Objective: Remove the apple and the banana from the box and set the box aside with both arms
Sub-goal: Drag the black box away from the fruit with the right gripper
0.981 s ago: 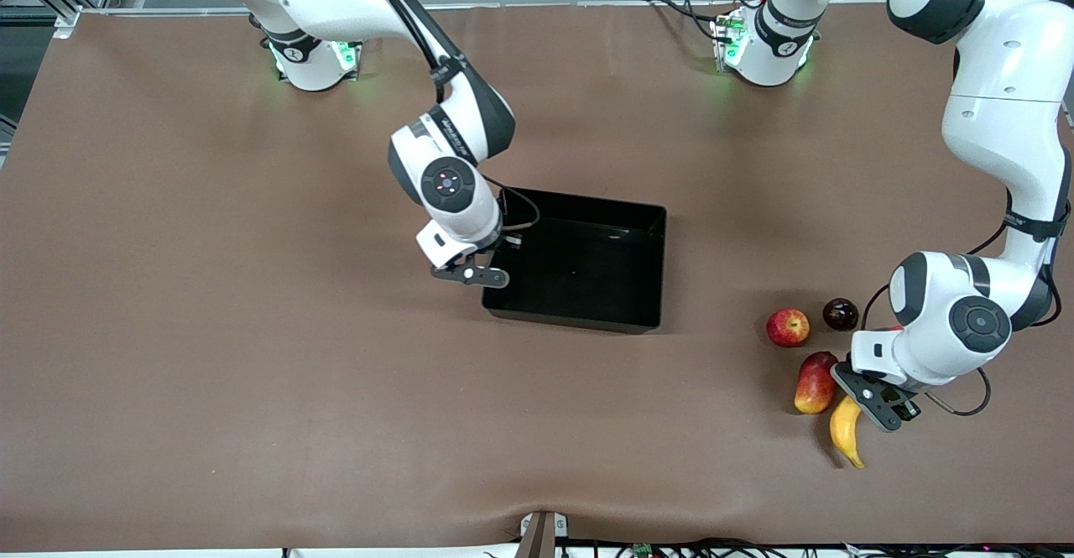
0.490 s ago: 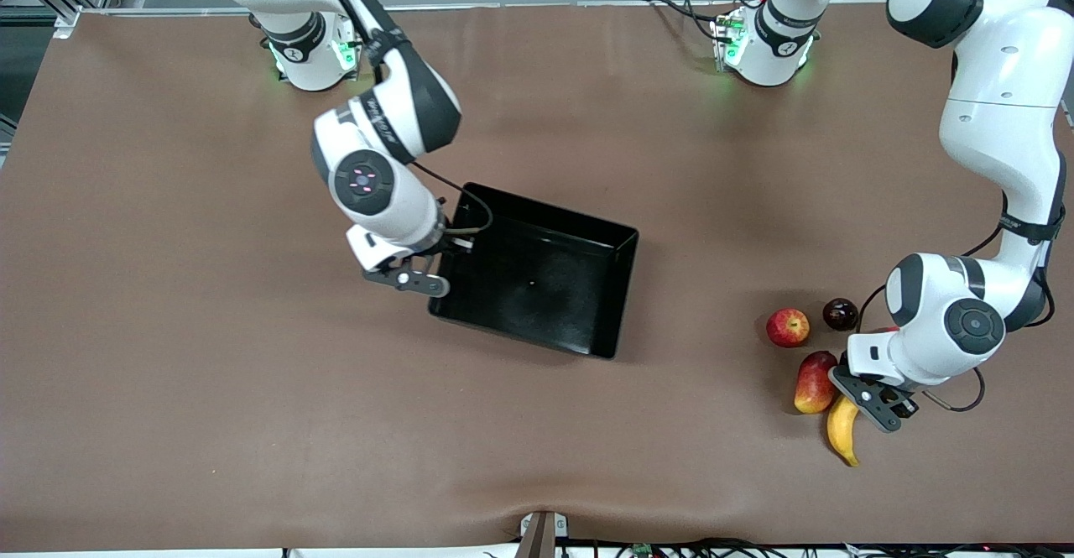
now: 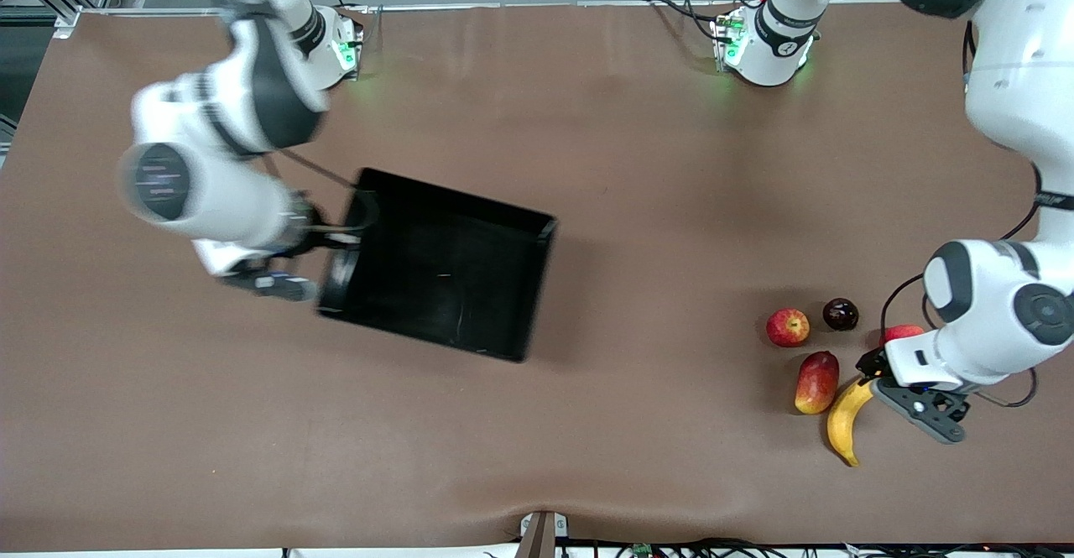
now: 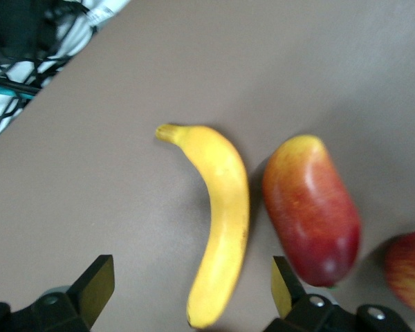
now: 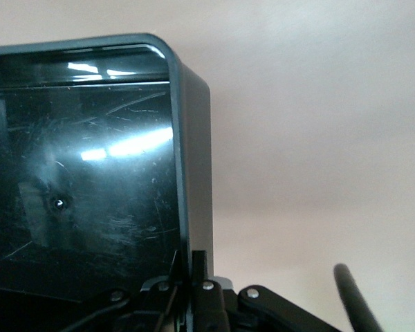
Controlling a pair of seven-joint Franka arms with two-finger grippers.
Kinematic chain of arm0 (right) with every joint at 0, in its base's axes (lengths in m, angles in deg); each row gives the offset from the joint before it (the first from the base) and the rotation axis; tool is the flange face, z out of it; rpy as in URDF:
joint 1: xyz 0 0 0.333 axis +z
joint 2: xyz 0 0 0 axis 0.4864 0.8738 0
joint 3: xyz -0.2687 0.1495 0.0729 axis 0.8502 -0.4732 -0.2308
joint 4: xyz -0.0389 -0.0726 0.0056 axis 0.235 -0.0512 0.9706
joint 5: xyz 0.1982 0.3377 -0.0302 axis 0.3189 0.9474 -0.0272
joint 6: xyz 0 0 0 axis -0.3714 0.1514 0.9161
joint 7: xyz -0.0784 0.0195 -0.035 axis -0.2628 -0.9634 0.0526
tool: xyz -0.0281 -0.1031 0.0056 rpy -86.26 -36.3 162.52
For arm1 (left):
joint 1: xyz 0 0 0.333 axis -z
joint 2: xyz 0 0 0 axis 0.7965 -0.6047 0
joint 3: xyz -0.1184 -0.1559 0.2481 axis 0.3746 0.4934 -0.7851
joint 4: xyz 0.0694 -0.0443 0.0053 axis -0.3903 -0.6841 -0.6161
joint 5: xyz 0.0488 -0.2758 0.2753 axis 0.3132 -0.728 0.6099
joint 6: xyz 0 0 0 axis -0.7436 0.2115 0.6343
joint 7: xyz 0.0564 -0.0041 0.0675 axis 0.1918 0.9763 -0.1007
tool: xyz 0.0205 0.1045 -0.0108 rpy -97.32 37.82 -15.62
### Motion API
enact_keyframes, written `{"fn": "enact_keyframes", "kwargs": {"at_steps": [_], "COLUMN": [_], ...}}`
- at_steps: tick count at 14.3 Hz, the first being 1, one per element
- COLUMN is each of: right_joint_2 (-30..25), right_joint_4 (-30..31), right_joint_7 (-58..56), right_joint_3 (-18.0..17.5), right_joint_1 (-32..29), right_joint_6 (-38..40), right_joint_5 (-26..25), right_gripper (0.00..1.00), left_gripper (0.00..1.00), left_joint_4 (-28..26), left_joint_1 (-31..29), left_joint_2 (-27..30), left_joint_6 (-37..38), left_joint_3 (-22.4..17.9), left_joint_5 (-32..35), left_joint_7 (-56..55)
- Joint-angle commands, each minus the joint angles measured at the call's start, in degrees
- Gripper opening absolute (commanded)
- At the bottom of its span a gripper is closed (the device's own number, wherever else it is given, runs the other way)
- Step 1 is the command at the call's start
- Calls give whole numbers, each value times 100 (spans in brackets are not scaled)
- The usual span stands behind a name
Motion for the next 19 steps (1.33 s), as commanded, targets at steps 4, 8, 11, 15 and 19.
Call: {"fn": "enact_keyframes", "kwargs": {"at_steps": [4, 8, 11, 15, 19], "right_joint_2": [-217, -182, 134, 310, 688], "right_joint_4": [360, 1045, 1126, 1529, 1636], "right_joint_7": [-1674, -2832, -3600, -3758, -4425], "right_joint_3": [-127, -136, -136, -145, -145], "right_joint_1": [-1521, -2435, -2964, -3255, -3589], "right_joint_6": [65, -681, -946, -1471, -1833], "right_joint_5": [-193, -220, -212, -168, 51], "right_gripper": [0, 0, 0, 0, 0], "left_gripper": [100, 100, 100, 100, 100], "left_joint_4": [-183, -183, -183, -201, -166], "left_joint_1": [50, 41, 32, 32, 15], "left_joint_2": [1080, 1704, 2135, 2671, 3076], "left_joint_6": [1277, 2270, 3035, 3906, 4347], "left_joint_3": [311, 689, 865, 1163, 1296], "left_joint_5": [-134, -134, -143, -222, -547], "left_joint_7": [-1395, -2685, -3303, -4188, -4482]}}
